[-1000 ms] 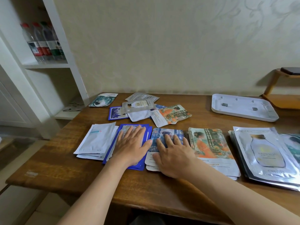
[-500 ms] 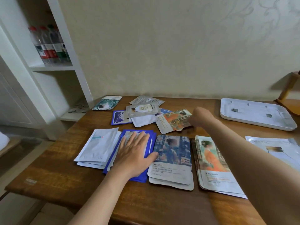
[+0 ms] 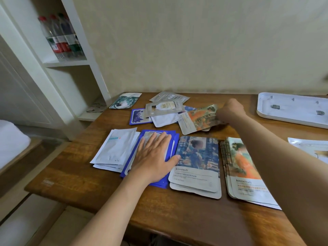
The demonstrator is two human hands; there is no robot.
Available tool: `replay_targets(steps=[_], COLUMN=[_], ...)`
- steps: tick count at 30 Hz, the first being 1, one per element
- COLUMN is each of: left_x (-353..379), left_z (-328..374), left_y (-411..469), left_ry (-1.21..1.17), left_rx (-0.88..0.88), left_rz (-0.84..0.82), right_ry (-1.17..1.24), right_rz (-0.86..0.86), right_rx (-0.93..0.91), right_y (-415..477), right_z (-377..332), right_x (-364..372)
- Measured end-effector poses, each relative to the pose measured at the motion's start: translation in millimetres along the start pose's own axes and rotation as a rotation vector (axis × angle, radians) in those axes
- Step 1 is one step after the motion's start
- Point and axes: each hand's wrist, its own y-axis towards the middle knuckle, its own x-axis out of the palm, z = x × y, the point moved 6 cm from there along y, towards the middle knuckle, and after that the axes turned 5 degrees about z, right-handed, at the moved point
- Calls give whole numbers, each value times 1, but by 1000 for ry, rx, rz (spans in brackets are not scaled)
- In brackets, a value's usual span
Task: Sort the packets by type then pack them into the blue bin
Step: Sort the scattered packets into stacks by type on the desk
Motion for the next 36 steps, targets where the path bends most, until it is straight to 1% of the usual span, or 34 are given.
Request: replay_targets(steps=[4, 8, 10, 12, 17, 23, 25, 26, 27, 30, 32, 33, 34, 35, 36], left_x=[0, -1, -1, -1, -2, -4, -3, -3, -2, -4, -5, -5, -5, -5, -5], left_z=[0, -1, -1, -1, 0, 3, 2, 2, 2, 3, 3, 3, 4, 4, 4], left_y=[1, 1, 1, 1, 1, 1, 1, 1, 1, 1, 0, 0, 0, 0, 0], left_ry=[-7, -2, 0, 0, 5, 15, 17, 18, 18, 14, 17, 16, 15, 14, 14], left_rx=[2, 1, -1, -4, -15, -17, -18, -19, -21, -26, -30, -32, -32, -30, -28], left_rz=[13, 14, 13, 15, 16, 18, 19, 18, 17, 18, 18, 17, 18, 21, 26], right_ry=[461, 725, 789, 786, 745, 517, 448, 389, 279, -245, -499, -553, -554, -535, -529], right_rz=[-3, -25, -58, -116, -351, -484, -499, -480, -429, -197, -55, 12, 51, 43, -5], right_rx=[58, -2, -21, -41, -36, 28, 39, 22, -27, -282, -402, -439, -460, -464, -451], right_y=[-3, -12, -17, -22, -43, -58, -65, -69, -70, -72, -78, -83, -90, -99, -110], right_z=[-11, -28, -28, -22, 12, 63, 72, 73, 72, 60, 50, 45, 40, 36, 33], right_x=[-3, -32, -52, -70, -98, -109, -109, -109, -109, -112, -109, -106, -100, -91, -78])
